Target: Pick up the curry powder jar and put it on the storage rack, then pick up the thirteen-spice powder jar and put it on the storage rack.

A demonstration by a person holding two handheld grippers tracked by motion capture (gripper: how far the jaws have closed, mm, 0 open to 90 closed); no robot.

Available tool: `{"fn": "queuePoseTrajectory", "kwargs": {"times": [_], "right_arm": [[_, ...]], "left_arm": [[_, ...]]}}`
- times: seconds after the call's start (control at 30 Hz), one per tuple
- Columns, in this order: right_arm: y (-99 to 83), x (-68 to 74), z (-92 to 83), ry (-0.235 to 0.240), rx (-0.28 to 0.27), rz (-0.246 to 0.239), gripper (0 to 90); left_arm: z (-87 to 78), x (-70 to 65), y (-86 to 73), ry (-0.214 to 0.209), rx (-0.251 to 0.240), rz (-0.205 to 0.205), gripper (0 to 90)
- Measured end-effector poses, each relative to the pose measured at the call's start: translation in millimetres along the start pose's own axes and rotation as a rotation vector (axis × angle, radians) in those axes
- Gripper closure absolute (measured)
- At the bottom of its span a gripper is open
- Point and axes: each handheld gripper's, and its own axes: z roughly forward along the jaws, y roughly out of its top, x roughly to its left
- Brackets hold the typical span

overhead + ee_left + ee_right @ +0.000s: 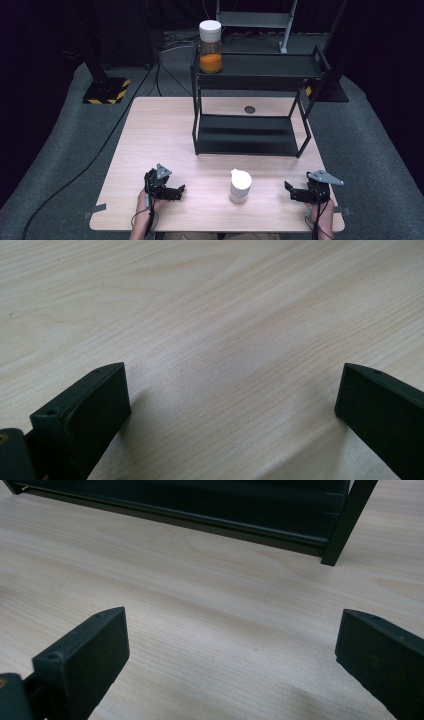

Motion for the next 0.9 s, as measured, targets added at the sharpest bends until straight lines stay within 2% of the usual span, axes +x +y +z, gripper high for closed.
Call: {"fn": "queuePoseTrajectory", "kwargs": {"times": [0.2, 0.37, 0.53, 0.83, 0.9], "right_arm": [[0.2, -0.3, 0.1, 0.000, 0.001, 0.004, 0.0], [-0.4, 5.8, -0.3, -0.033, -0.002, 0.002, 0.0], [-3.9, 6.9, -2.2, -0.052, -0.021, 0.033, 0.0], [0.6, 16.1, -1.2, -0.097, 0.009, 0.023, 0.0], [-1.7, 18.8, -3.9, -0.090, 0.002, 0.043, 0.0]], "left_arm": [[0.0, 0.0, 0.2, 0.000, 0.001, -0.001, 0.8], [0.0, 0.1, 0.2, 0.000, 0.001, -0.001, 0.8], [0.0, 0.0, 0.1, 0.000, 0.001, 0.000, 0.8], [0.0, 0.1, 0.2, 0.000, 0.001, -0.002, 0.8], [0.0, 0.1, 0.1, 0.000, 0.000, -0.003, 0.8]]}}
